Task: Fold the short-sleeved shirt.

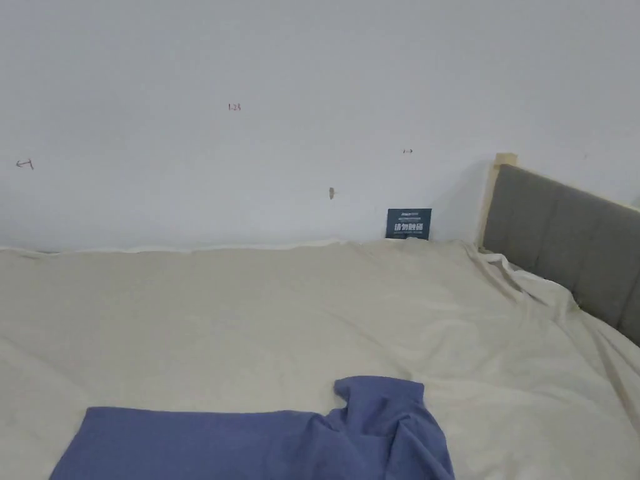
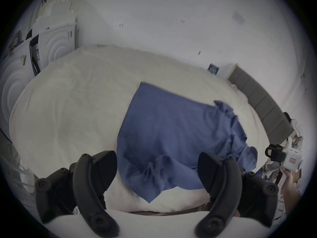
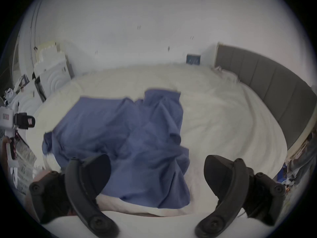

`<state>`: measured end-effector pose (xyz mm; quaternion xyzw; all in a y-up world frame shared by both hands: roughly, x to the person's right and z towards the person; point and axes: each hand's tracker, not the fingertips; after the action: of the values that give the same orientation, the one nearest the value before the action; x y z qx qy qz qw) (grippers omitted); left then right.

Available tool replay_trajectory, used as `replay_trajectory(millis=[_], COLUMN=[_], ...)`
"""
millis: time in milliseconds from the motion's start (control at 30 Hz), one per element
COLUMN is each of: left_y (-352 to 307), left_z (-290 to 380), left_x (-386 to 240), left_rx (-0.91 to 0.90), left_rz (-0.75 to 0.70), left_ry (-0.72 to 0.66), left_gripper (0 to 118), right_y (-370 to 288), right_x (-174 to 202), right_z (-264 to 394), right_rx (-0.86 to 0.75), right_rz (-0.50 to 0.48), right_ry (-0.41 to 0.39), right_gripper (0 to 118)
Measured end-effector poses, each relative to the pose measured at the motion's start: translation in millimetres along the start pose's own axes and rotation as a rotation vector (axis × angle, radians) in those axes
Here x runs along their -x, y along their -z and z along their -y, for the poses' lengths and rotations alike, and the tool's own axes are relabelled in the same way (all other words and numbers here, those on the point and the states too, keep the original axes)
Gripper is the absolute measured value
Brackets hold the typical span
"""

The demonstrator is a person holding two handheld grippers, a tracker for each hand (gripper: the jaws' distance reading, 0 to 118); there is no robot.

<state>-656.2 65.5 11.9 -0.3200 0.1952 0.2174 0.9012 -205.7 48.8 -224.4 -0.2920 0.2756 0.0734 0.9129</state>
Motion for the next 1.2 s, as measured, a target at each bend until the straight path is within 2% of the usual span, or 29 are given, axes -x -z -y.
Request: replay_trajectory(millis=[33,67,100,133,167,200,267,367,433,500,600,633,667,733,767,800,867,1000,1200], left_y=[-9,-21,-24,-26,-27,-10,-7,7,33,71,148,177,202,238,257,272,299,339,361], left_z=[1,3,3,4,3,2,-8,-42,-82,-127,-184,-200,-212,-223,-226,-227,-227,-223,-218], left_x=[-4,-22,-26,-30,-32,-19,-18,-17,-18,-11,-1,3,6,6,6,7,10,14,12], left_rx=[-0.036,-0.069,-0.087,-0.093,-0.108,-0.112,-0.12,-0.127,-0.104,-0.037,0.141,0.211,0.274,0.327,0.333,0.368,0.404,0.465,0.493], left_rz=[-0.008,-0.034,-0.058,-0.064,-0.086,-0.059,-0.006,0.048,0.047,0.045,0.117,0.079,0.035,-0.078,-0.087,-0.096,-0.047,-0.099,-0.121], left_ry=[0.016,0.032,0.046,0.054,0.068,0.062,0.03,-0.008,0.021,0.035,-0.005,-0.01,-0.014,0.071,0.126,0.138,0.131,0.072,0.161], left_gripper=[94,78,40,2,0,0,0,0,0,0,0,3,14,84,107,113,113,113,113], right_y=[-8,-13,-16,-15,-19,-19,-14,-1,10,21,37,42,46,55,59,62,73,85,95], right_x=[3,3,4,9,11,12,12,19,20,20,21,21,22,19,19,19,14,13,6], right_z=[0,-2,-3,-5,-10,-14,-22,-34,-40,-45,-49,-50,-50,-45,-43,-41,-30,-28,-25], right_rx=[-0.06,-0.1,-0.123,-0.143,-0.175,-0.189,-0.216,-0.226,-0.224,-0.214,-0.181,-0.165,-0.148,-0.127,-0.114,-0.102,-0.075,-0.022,0.006], right_rz=[-0.02,-0.089,-0.1,-0.078,-0.042,-0.057,-0.154,-0.135,-0.137,-0.149,-0.17,-0.169,-0.172,-0.189,-0.2,-0.202,-0.193,-0.186,-0.168], right_ry=[0.033,0.085,0.124,0.152,0.176,0.197,0.233,0.224,0.224,0.232,0.244,0.239,0.234,0.235,0.234,0.231,0.224,0.223,0.256], right_gripper=[104,87,40,0,0,0,0,0,0,0,0,0,0,0,0,0,0,0,0])
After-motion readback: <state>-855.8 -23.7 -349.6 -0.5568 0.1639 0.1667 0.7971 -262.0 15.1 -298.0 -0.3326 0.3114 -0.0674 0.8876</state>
